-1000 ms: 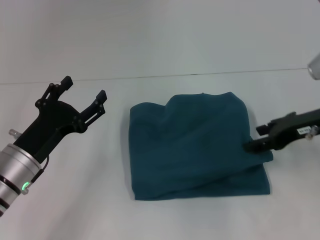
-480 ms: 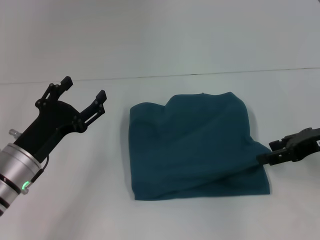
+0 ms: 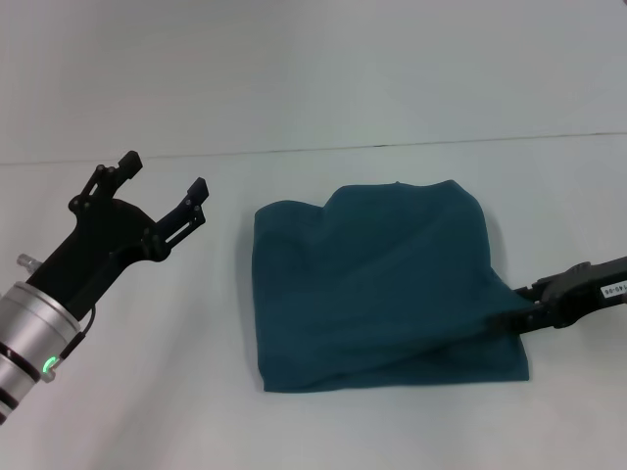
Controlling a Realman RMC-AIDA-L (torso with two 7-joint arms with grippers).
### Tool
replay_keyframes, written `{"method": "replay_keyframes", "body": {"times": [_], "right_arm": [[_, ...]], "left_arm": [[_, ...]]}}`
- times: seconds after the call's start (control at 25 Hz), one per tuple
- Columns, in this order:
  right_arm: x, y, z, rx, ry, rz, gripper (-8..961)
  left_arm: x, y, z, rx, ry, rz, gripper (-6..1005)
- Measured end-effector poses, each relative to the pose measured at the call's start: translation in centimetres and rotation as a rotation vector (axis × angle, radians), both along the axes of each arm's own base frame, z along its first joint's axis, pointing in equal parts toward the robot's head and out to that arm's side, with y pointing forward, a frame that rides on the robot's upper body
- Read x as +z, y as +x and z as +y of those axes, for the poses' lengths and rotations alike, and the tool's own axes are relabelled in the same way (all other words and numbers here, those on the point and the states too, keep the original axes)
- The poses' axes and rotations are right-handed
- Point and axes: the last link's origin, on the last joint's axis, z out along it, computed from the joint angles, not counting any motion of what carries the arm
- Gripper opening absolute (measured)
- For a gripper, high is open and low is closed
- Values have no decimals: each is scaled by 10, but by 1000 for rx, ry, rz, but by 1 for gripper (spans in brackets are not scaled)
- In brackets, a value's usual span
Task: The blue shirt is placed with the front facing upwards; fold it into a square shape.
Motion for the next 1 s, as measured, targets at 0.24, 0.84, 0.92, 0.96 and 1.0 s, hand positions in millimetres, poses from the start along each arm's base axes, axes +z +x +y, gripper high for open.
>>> {"method": "replay_keyframes", "body": {"times": [0.24, 0.84, 0.92, 0.96, 1.0], "right_arm": [[-3, -2, -7, 0, -84, 3, 717], [25, 4, -1, -72, -34, -56, 651], [31, 2, 3, -74, 2, -59, 642], [34, -1, 4, -65, 20, -42, 638], [38, -5, 5, -48, 43, -12, 634]], "left_arm": [[0, 1, 0, -3, -1, 1, 918], [-1, 4, 2, -14, -3, 3, 918], [-1, 4, 2, -15, -3, 2, 918], [0, 4, 2, -16, -2, 2, 918], [0, 4, 1, -16, 0, 2, 917]]}}
